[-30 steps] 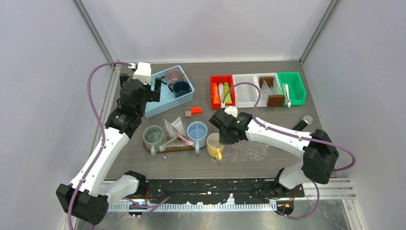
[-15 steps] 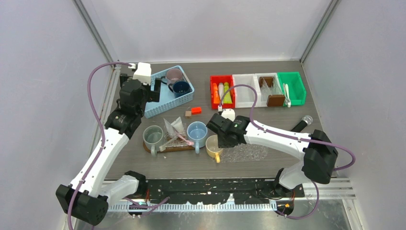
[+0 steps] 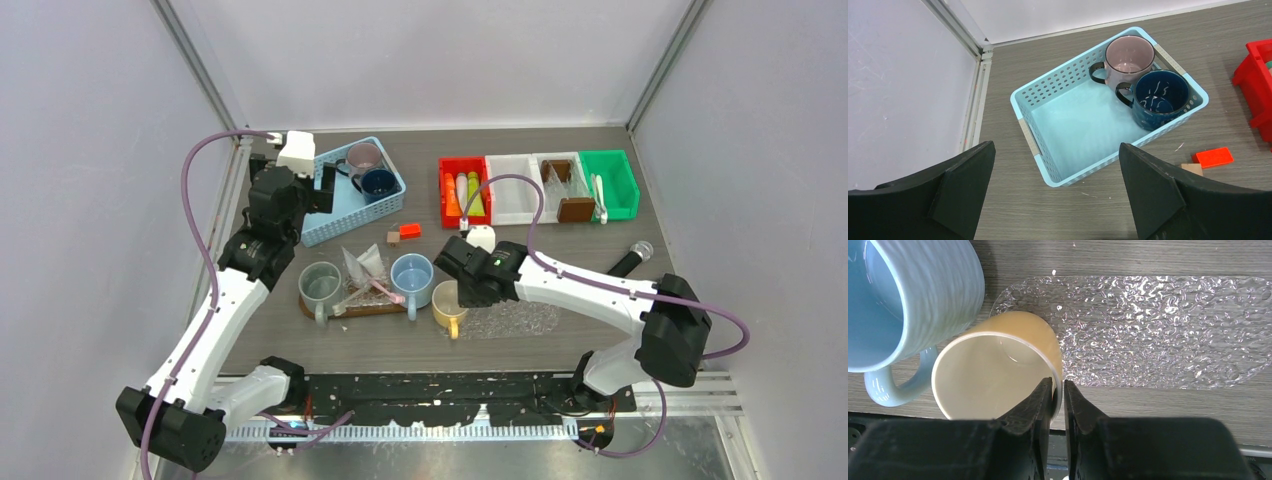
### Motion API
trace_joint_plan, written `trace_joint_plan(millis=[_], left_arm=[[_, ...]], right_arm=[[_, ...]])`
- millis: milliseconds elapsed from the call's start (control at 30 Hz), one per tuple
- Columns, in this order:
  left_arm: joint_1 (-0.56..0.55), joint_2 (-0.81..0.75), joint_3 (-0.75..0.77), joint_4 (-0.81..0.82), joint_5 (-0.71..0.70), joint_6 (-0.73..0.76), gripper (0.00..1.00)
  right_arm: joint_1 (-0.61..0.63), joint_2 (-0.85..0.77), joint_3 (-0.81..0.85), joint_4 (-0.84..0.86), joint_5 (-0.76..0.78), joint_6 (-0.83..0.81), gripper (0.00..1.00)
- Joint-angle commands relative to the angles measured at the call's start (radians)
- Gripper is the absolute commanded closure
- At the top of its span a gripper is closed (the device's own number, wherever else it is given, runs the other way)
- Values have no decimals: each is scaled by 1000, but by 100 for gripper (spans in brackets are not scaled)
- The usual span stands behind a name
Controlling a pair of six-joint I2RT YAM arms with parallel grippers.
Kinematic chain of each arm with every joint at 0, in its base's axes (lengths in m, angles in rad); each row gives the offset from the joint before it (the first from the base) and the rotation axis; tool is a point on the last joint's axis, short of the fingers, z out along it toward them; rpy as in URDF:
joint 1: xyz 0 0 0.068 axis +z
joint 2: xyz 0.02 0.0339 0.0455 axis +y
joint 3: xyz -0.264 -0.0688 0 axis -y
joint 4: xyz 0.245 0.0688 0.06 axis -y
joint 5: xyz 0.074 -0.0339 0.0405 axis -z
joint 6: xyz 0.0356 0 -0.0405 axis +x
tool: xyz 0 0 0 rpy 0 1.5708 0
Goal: Prepare toiletry sets of a toothbrush and toothpaste on the tray
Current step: Place the cup on the tray.
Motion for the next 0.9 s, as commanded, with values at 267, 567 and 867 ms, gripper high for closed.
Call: trace_joint_plan(millis=[267, 567, 867], left_arm=[[11, -14, -4, 67, 12, 2, 2], [17, -10, -3, 65, 20, 1, 2], [21, -9, -2, 64, 26, -1, 2]], right_arm=[[7, -48, 23, -23, 29, -5, 82], [7, -45, 34, -38, 18, -50, 92], [7, -67, 39, -64, 50, -41, 93]])
